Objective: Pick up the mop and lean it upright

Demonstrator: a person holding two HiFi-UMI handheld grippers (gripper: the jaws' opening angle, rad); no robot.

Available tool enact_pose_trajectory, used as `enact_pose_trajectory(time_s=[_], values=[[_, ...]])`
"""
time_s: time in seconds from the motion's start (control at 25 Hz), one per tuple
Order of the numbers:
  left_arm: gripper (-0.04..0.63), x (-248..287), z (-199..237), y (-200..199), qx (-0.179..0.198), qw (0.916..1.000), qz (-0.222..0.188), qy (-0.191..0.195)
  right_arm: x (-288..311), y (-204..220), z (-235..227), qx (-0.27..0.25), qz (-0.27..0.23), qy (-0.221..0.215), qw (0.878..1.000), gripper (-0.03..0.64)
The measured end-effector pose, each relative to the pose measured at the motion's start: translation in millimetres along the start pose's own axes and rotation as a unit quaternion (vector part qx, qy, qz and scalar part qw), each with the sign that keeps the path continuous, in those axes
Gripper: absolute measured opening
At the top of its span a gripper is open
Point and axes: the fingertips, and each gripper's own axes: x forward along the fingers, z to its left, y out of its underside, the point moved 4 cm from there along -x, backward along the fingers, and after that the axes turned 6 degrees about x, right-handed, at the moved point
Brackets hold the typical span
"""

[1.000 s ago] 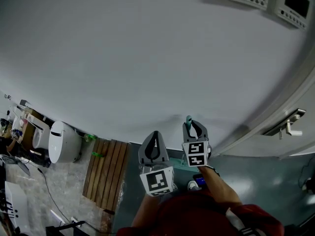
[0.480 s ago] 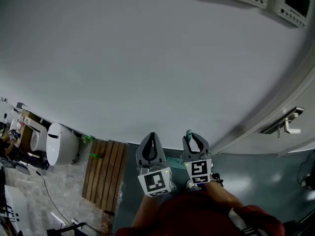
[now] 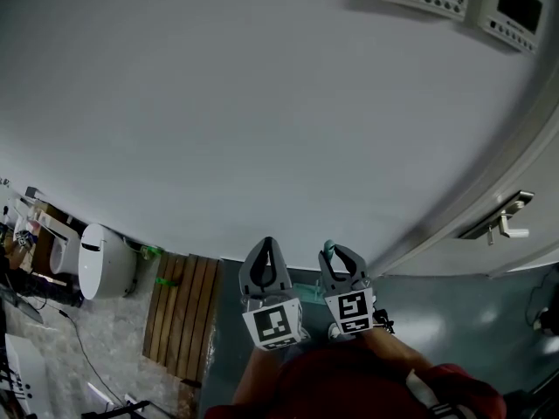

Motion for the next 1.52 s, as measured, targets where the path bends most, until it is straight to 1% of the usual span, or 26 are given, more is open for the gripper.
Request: enact_pose_trajectory(time_s=[0.08,0.28,0.44,0.56,0.68,0.92,1.04,1.24,1.4,1.52], values=[[0.013,-1,2,1,0.000,1.0000,0.002,-0.001,-1,-1,1,0.003,0.001,-0.003,1.000,0.114],[0.013,-2,2,0,0.013,0.9999,0.003,0.001,-8,-3,3,0.017,0.008,-0.009,1.000,0.110],[0.013,-1,-2,-4,0.003,1.0000,-0.005,0.003,-19,-19,5,0.020,-0.002,-0.015,1.000,0.109],[0.013,-2,-3,-8,-0.006,0.9999,-0.010,0.003,-29,-41,4,0.015,-0.024,-0.016,0.999,0.109],[0.014,-4,-5,-13,-0.011,0.9998,-0.016,0.004,-37,-65,1,0.002,-0.059,-0.021,0.998,0.109],[0.013,-12,-10,-17,-0.009,0.9997,-0.021,0.012,-56,-112,0,0.003,-0.121,-0.021,0.992,0.109],[0.012,-13,-7,-17,-0.015,0.9997,-0.018,0.009,-62,-126,-2,0.013,-0.138,-0.018,0.990,0.109],[0.012,-14,-3,-20,-0.016,0.9997,-0.016,0.002,-62,-131,-7,0.015,-0.144,-0.016,0.989,0.109],[0.012,-14,-4,-21,-0.017,0.9997,-0.017,0.005,-60,-126,-8,0.016,-0.136,-0.015,0.991,0.109],[0.012,-16,-2,-22,-0.021,0.9995,-0.020,-0.011,-59,-122,-8,0.017,-0.131,-0.015,0.991,0.109]])
